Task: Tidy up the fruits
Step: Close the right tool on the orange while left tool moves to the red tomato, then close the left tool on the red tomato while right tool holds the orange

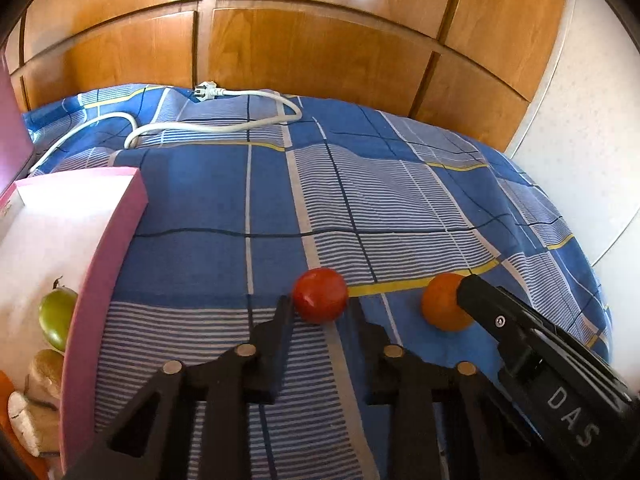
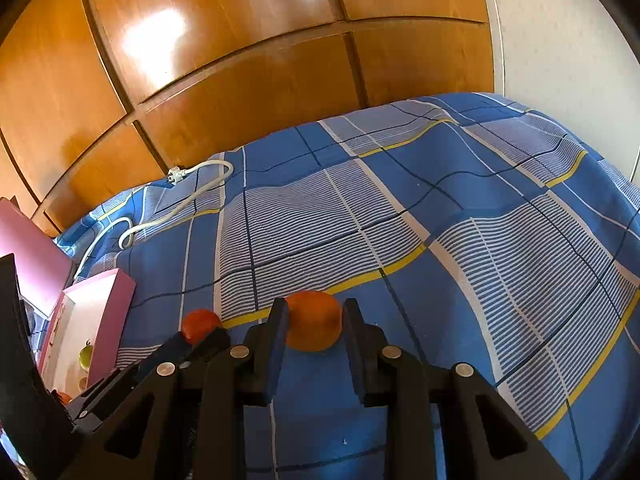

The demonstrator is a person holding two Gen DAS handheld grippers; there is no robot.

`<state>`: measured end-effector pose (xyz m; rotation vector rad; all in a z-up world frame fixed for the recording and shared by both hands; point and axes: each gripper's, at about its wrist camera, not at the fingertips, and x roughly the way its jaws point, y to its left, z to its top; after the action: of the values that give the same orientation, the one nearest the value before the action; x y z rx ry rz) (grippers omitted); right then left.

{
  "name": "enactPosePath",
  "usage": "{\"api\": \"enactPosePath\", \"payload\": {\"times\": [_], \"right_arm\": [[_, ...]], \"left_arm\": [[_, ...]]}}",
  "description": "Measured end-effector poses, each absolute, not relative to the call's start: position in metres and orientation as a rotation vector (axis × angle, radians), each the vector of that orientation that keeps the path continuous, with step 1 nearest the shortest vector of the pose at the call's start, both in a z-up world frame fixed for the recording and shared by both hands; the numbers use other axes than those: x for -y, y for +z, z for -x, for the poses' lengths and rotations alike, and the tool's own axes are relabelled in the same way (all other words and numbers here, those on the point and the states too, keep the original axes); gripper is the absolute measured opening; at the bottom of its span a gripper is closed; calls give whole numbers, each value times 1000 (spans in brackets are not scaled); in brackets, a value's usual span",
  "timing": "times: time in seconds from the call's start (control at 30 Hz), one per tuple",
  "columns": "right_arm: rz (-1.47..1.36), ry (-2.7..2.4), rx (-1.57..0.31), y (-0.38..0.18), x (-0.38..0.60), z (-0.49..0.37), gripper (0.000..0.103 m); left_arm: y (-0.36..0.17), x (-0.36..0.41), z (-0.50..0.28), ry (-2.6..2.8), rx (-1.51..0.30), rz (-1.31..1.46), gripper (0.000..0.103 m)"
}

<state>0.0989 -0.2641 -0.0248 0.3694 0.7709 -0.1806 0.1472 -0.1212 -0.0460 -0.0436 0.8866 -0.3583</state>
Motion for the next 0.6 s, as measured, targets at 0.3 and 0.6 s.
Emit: {"api": "enactPosePath", "payload": {"times": [0.3,0.6], "right_arm": [[-310,-164,-772,-25,254,-100,25],[-322,-146,-760,-25,257,-99,21]], "left_arm": [[-45,87,-123,-292,-877,90,24],[-46,71,-71,-214,-826,30,24]]}}
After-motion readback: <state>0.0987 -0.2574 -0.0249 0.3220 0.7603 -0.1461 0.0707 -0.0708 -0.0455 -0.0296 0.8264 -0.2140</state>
